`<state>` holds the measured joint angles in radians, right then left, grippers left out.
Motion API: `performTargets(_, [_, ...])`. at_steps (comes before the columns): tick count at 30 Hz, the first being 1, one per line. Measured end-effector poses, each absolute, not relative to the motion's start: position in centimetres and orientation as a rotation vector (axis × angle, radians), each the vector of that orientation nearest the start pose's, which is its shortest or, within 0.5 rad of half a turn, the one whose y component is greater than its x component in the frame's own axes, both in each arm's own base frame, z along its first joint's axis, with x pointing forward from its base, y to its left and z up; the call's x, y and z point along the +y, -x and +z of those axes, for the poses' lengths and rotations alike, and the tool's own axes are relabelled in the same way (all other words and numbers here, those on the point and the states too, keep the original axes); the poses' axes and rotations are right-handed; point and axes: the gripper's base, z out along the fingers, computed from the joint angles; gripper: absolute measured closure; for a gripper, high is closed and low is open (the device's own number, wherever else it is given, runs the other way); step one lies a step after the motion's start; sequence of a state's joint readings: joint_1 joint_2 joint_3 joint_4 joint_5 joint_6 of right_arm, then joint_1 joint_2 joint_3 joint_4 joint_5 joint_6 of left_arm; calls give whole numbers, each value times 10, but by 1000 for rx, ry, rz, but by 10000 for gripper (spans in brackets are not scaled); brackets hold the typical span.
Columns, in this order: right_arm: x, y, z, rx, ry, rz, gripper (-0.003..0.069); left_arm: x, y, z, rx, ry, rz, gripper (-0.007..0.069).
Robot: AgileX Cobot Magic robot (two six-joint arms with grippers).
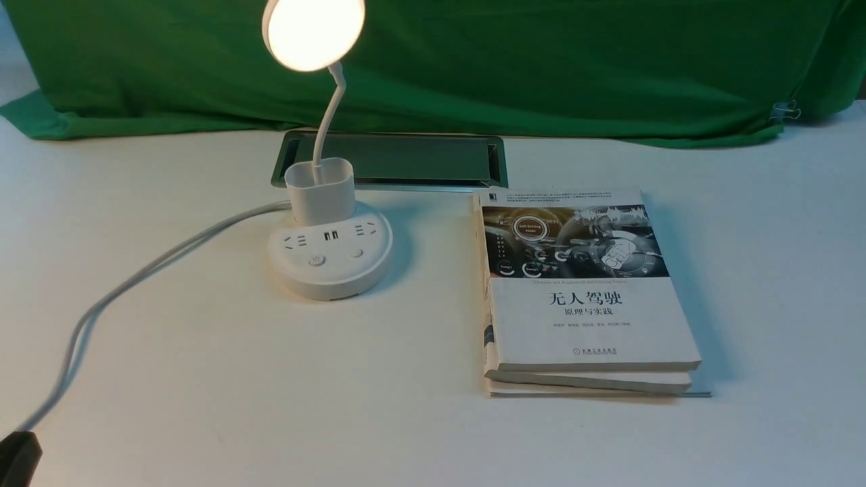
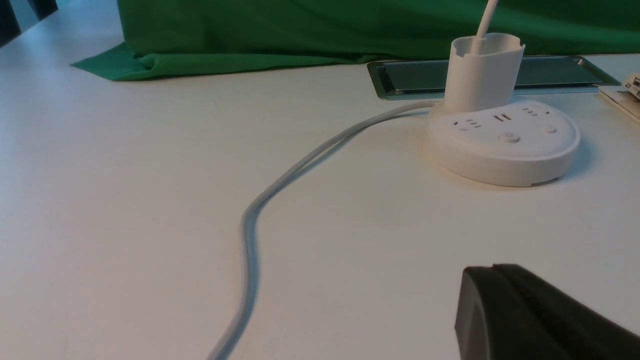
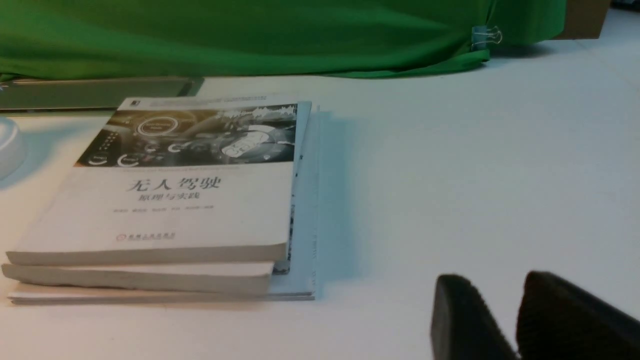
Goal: Turn on the desk lamp on the white desktop with your hand.
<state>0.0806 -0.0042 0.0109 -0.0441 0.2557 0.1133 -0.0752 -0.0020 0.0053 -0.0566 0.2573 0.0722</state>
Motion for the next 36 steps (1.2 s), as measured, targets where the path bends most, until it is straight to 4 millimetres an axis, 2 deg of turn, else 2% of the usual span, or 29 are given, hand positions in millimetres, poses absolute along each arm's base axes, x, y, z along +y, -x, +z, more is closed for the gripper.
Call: performTargets(36, [3, -55, 187, 1747, 0, 101, 419, -5, -55, 191, 1715, -93, -51, 623])
